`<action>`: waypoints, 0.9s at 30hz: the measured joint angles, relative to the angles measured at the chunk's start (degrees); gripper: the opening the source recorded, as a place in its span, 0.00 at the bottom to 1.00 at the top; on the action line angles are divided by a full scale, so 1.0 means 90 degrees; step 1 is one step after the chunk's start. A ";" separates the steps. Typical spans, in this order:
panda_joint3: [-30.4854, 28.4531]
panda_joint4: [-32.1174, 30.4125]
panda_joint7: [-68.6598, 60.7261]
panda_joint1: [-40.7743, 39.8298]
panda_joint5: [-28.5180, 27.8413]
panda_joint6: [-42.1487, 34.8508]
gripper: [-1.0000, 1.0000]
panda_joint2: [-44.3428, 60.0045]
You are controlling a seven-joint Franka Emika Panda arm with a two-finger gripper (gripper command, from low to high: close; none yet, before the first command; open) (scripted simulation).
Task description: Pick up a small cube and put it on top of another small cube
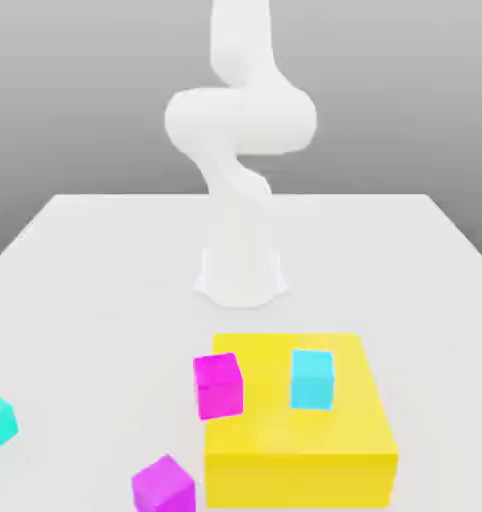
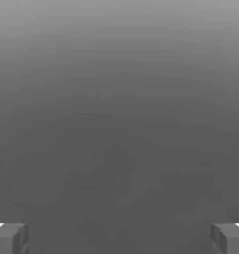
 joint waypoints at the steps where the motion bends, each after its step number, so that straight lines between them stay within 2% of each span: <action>1: -0.0144 -0.0012 -0.0077 0.0002 0.0048 0.0075 0.50 0.0248; 16: -0.1944 -0.0182 -0.1485 -0.0301 0.1183 0.1113 0.50 0.3720; 22: -0.2225 -0.0245 -0.2083 -0.0927 0.1687 0.1509 0.50 0.5118; 27: -0.2401 -0.0312 -0.2417 -0.1384 0.1872 0.1884 0.50 0.6225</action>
